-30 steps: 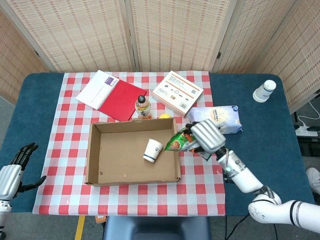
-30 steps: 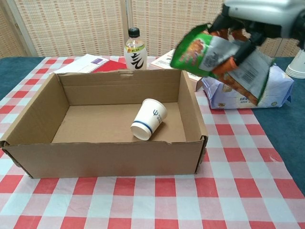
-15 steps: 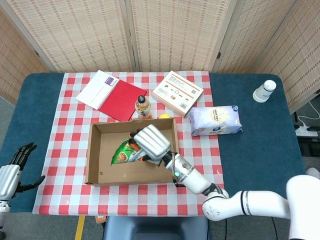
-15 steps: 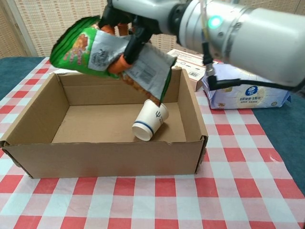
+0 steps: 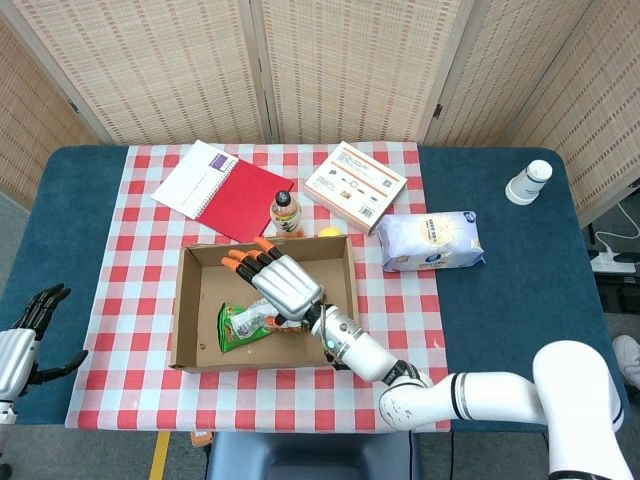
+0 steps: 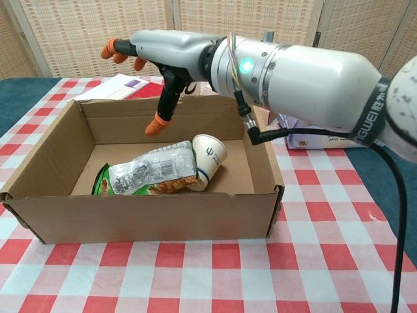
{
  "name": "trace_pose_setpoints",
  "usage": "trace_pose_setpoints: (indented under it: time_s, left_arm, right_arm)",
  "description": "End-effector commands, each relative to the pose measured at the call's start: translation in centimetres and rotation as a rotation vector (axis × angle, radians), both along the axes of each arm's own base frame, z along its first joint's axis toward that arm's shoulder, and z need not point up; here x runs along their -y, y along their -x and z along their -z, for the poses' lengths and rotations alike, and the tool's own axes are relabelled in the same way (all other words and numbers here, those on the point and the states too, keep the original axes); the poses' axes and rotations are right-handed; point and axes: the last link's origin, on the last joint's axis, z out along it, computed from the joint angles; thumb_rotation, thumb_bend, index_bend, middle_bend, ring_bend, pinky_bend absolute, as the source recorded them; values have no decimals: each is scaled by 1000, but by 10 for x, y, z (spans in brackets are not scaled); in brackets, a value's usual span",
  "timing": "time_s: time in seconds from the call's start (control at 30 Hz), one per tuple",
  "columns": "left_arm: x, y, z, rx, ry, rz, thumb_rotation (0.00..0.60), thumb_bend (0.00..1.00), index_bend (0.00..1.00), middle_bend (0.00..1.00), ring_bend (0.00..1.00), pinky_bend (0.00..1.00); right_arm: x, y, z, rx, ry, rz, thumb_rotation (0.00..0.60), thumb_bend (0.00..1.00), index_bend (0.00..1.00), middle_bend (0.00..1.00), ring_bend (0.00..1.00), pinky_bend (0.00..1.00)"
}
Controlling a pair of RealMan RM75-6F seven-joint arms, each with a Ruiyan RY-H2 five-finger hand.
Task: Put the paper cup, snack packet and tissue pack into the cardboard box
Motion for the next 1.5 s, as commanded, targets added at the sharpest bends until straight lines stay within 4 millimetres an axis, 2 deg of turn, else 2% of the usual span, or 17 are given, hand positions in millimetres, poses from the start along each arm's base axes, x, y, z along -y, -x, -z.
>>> trace_pose_setpoints:
  time_s: [0.03,0.2,0.3,0.43,0.53,0.73,0.93,1.13,1.27,1.5]
  left_arm:
    - [1,1,1,-1,4,-3,600,231,88,28,0,226]
    - [1,1,2,-4,8,-1,600,230,88,28,0,226]
    - [0,1,3,-4,7,-1,600,230,88,28,0,226]
    - [0,1,4,-7,11,-4,600,230,88,28,0,226]
    - [0,0,6,-12,18,-1,600,230,88,28,0,225]
    - [0,-1,5,-8,10,0,600,230,88,27,0,226]
    - [-1,0,5,-7,9,-3,600,230,88,27,0,226]
    - [-1,0,5,-9,8,-5,600,232,88,28,0,226]
    - [-2,1,5,-11,6,-10,600,231,88,28,0,226]
    - [-2,2,4,-11,1,-18,600,231,88,28,0,226]
  right_arm:
    - [3,4,-18,-22,63,-8,600,0,0,0,0,0]
    - [13,23,-63,-113,179,34,600,0,0,0,0,0]
    - [12,48,-93,-194,235,102,600,0,0,0,0,0]
    - [-1,90,-126,-291,282,219,600,0,0,0,0,0]
    - [-4,121,-143,-347,307,298,600,0,0,0,0,0]
    - [8,176,-163,-409,339,424,600,0,0,0,0,0]
    - [22,222,-170,-437,335,493,600,0,0,0,0,0]
    - [42,246,-165,-443,323,521,600,0,0,0,0,0]
    - [58,251,-154,-451,314,535,600,0,0,0,0,0]
    - [80,246,-130,-449,282,521,600,0,0,0,0,0]
